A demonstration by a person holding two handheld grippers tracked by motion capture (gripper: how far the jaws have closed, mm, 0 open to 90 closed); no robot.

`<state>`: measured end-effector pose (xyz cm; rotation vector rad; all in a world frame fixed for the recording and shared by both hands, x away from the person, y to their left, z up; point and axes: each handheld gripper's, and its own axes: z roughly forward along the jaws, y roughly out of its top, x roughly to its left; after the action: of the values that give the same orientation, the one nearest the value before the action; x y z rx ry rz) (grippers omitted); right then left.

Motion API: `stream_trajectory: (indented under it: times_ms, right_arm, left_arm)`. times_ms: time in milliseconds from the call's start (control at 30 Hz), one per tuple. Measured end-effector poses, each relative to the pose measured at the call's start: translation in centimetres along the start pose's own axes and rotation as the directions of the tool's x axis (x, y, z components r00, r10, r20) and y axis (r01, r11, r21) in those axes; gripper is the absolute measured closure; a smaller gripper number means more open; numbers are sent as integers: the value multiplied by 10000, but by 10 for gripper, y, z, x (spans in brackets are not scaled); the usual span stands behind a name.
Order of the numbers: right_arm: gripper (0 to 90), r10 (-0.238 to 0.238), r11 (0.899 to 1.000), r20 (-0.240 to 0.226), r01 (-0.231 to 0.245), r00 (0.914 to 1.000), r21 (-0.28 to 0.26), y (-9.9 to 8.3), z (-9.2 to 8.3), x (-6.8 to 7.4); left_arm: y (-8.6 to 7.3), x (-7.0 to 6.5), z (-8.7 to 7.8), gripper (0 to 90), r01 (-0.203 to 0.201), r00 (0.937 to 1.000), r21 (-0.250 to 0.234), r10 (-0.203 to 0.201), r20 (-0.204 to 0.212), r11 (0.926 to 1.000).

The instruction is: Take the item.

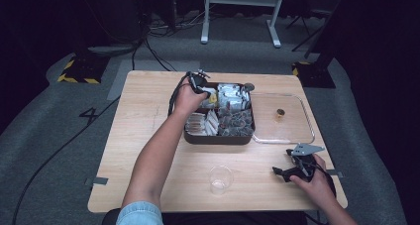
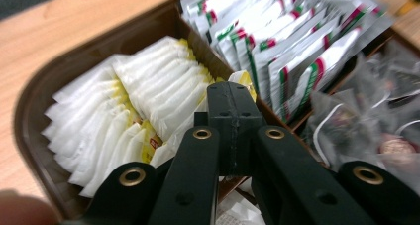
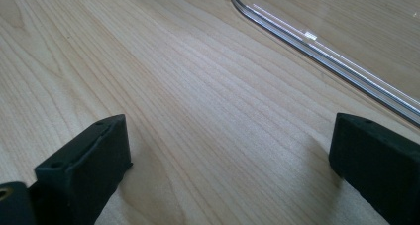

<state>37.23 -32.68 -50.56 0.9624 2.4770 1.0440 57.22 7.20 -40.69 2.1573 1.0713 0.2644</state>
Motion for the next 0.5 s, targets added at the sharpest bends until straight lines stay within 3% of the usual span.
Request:
stream_trajectory:
  times_ms: [500]
  right_arm:
    - [26,-3,10000,3,3,10000,-1,0,0,0]
  left_arm:
    - [-2,-1,-67,900,-586,9962,-960,644,582,9937]
